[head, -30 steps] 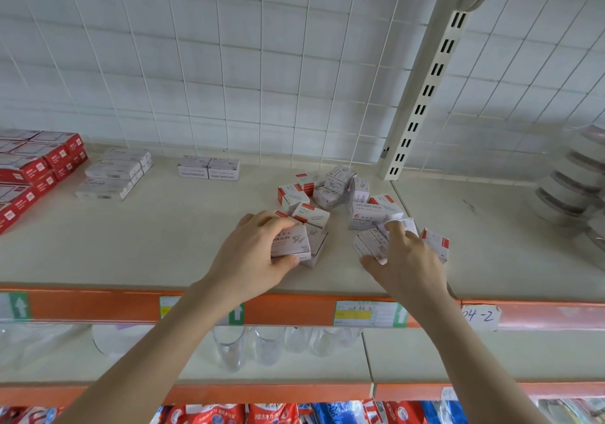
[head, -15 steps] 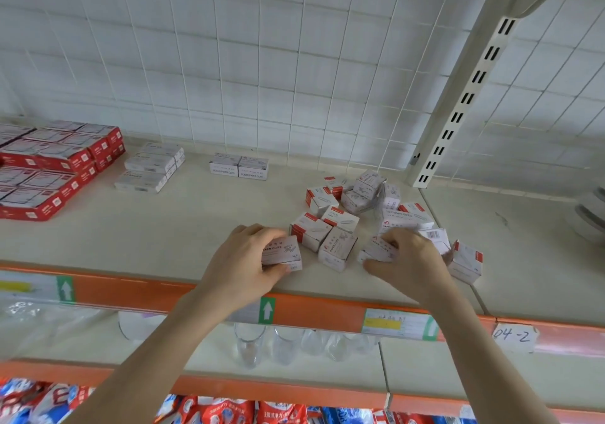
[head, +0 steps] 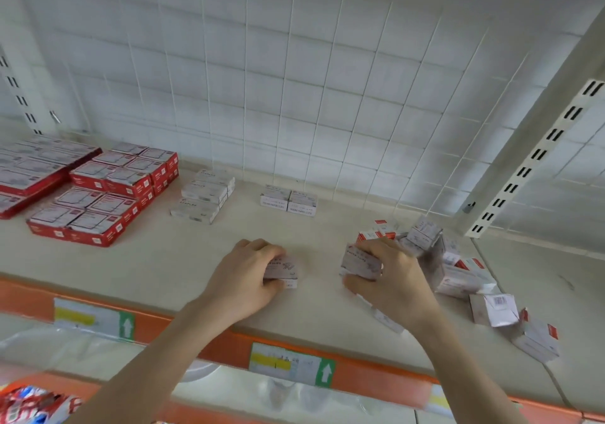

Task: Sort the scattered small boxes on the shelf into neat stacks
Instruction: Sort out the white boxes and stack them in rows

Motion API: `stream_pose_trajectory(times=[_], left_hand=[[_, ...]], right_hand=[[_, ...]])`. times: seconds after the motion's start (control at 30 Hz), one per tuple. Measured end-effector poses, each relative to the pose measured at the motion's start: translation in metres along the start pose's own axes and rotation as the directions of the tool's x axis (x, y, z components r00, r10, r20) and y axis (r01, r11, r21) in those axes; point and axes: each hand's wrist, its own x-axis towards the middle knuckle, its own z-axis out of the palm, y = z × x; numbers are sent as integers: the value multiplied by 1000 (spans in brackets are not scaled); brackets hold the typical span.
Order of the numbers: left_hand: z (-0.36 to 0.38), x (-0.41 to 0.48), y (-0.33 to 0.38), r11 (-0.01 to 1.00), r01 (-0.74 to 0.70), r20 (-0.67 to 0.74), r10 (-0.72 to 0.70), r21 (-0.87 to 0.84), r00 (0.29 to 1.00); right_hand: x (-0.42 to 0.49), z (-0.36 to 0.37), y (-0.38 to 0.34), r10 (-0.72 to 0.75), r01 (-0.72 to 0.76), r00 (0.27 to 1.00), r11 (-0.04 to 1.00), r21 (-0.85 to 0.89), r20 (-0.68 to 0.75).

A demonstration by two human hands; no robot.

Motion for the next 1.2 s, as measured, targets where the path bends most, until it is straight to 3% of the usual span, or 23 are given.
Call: stream_pose_trajectory(times=[0.13, 0.33, 0.53, 0.77, 0.97, 1.2], left_hand=[[-13, 13, -24, 1000, 4, 47, -5, 22, 999], [-23, 38, -47, 997, -22, 57, 18, 67, 998], [-19, 65, -57, 992, -58, 100, 47, 115, 994], [-14, 82, -54, 979, -27, 55, 16, 202, 998], [-20, 70, -53, 920, -40, -68, 72, 389, 995], [-16, 50, -35, 912, -29, 104, -15, 409, 994]], right_hand=[[30, 20, -19, -30, 33, 998, 998, -52, 64], [57, 47, -36, 79, -44, 975, 985, -169, 207], [68, 55, -40, 167, -117, 964, 966, -231, 207], [71, 58, -36, 193, -130, 959, 950, -283, 207], [75, 64, -36, 156, -92, 962, 958, -270, 226], [81, 71, -38, 122, -52, 963, 959, -280, 239]])
